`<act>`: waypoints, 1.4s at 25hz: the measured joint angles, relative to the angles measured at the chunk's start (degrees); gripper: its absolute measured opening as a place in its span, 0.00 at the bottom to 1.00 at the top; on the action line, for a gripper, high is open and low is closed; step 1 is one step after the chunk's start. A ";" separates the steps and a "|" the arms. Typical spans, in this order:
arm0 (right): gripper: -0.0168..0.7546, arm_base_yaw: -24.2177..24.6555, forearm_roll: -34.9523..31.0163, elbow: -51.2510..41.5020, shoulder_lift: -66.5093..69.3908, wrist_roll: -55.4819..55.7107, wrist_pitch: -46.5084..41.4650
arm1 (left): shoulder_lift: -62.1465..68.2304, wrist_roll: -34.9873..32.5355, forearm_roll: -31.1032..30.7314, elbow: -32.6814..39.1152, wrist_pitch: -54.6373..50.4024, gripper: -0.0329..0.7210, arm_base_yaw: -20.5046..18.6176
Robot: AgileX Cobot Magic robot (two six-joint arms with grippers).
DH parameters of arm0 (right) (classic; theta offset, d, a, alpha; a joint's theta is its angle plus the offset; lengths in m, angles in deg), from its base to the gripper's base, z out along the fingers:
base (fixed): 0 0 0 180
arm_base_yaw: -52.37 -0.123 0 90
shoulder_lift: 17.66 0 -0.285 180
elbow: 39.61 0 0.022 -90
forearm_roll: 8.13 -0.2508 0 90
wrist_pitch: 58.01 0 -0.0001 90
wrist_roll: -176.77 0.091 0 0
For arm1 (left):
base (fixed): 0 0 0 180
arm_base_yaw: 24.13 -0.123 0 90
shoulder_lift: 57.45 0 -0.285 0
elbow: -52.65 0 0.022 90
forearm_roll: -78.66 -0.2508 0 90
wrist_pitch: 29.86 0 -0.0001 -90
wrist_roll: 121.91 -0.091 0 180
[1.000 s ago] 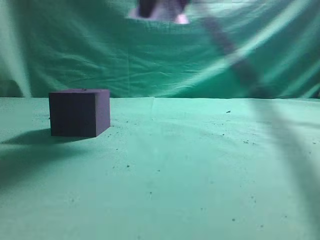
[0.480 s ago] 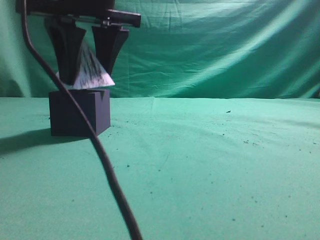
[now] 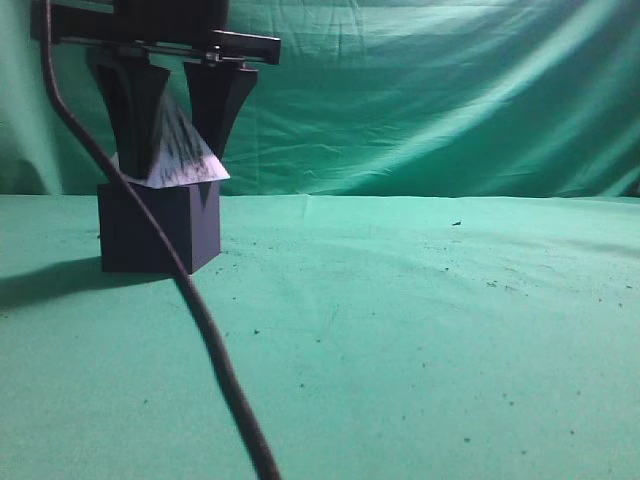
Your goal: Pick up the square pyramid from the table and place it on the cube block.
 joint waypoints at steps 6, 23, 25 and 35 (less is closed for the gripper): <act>0.70 0.00 0.11 0.14 0.00 0.00 0.00 | 0.00 0.00 0.00 0.00 0.00 0.04 0.00; 0.11 1.96 0.43 -7.84 -30.99 1.17 -0.59 | 0.00 0.00 0.00 0.00 0.00 0.04 0.00; 0.11 3.03 0.43 -14.88 -37.07 3.03 -0.70 | 0.00 0.00 -0.10 0.00 0.00 0.04 0.00; 0.11 3.76 0.28 -50.99 -67.84 4.84 14.34 | 0.00 0.00 -0.97 0.00 0.00 0.04 0.00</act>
